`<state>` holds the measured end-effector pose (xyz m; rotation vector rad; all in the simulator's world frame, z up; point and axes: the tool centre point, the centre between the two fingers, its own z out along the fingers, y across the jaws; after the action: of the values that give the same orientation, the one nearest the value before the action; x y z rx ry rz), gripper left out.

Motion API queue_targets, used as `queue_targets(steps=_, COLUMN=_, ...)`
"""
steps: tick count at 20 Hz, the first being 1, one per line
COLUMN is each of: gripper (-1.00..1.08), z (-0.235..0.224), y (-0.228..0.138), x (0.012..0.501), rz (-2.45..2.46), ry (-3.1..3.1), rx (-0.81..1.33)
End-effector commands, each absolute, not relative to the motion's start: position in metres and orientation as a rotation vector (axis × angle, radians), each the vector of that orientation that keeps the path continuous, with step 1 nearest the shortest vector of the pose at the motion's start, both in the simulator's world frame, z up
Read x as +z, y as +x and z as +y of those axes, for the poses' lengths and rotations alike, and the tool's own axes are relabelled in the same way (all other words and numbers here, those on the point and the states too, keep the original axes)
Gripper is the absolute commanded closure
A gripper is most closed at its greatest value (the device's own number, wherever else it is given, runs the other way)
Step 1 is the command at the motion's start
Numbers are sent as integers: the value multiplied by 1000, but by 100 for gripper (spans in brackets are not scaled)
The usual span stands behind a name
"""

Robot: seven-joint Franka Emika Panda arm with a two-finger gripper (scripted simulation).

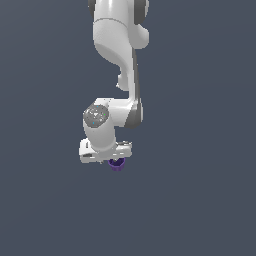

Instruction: Pick up the object and move it to a goal position.

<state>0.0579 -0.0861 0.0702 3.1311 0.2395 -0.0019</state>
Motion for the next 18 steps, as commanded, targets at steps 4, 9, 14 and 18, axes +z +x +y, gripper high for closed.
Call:
queue_targets(steps=4, gripper=108, z=-86, y=58, x=69, rz=240, ry=3131, rx=1)
queue_targets(steps=9, gripper=108, z=-86, y=58, x=69, rz=240, ry=3131, rx=1)
queue_targets(steps=14, gripper=108, z=-85, y=58, x=71, rz=241, ry=3131, rx=1)
queue_targets(steps=18, gripper=108, z=-81, y=54, x=78, rz=241, ry=3131, rx=1)
